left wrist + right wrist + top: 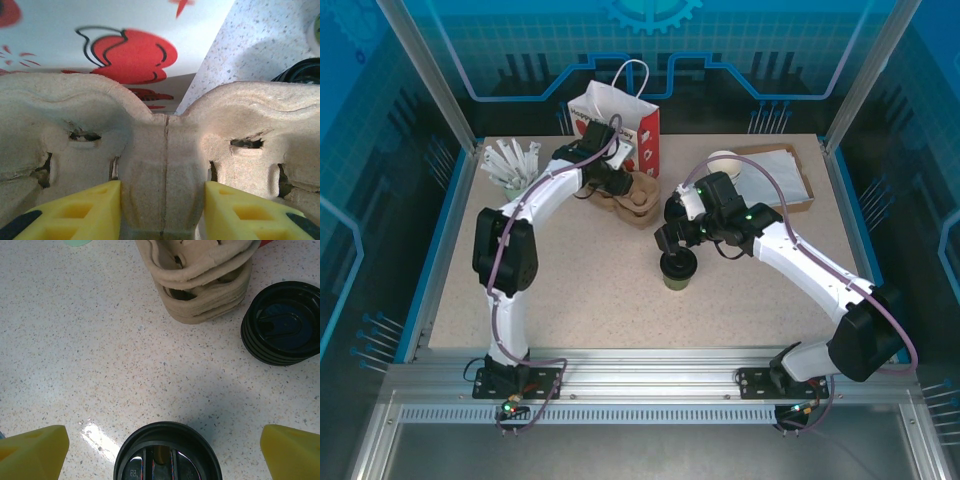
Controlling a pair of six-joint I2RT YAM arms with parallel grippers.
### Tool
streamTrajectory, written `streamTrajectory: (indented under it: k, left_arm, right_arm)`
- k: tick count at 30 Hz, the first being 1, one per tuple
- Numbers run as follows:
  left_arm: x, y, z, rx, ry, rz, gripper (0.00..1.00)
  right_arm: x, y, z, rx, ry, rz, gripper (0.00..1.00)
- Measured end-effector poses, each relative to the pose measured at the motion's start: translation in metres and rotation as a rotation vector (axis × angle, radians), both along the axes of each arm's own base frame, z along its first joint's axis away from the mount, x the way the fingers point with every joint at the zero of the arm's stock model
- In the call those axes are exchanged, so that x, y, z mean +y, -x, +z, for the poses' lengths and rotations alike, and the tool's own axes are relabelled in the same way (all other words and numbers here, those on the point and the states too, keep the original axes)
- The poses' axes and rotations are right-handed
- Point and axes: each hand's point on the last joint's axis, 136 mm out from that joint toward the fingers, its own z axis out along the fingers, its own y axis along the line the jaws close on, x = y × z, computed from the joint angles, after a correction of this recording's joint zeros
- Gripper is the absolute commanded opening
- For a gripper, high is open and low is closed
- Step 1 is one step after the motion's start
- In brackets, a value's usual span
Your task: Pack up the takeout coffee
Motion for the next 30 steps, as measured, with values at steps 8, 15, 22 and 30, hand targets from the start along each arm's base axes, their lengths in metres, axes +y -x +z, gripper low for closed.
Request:
streamTrajectory:
  k: [8,15,22,30]
  left_arm:
    - [0.001,0.007,0.009,-0.008,0.010,-0.002,0.44]
    - [0.002,0.010,0.007,0.038,0.054,0.073,0.44]
    - [-0.008,0.000,0.007,0.019,0.168,0.108,0.41]
    - [-0.006,0.001,0.001,0.005,0.132,0.062,0.41]
  right_arm:
    - [0.000,0.000,0.000,0.001,-0.001,0.001,0.99]
    - [0.000,0.000,0.000,0.001,0.000,-0.004,0.99]
    - [0.002,-0.006,0.000,0.003,-0.020,-0.031,0.97]
    - [-0.001,-0.049,-0.013,0.049,-0.125,-0.158,0.79]
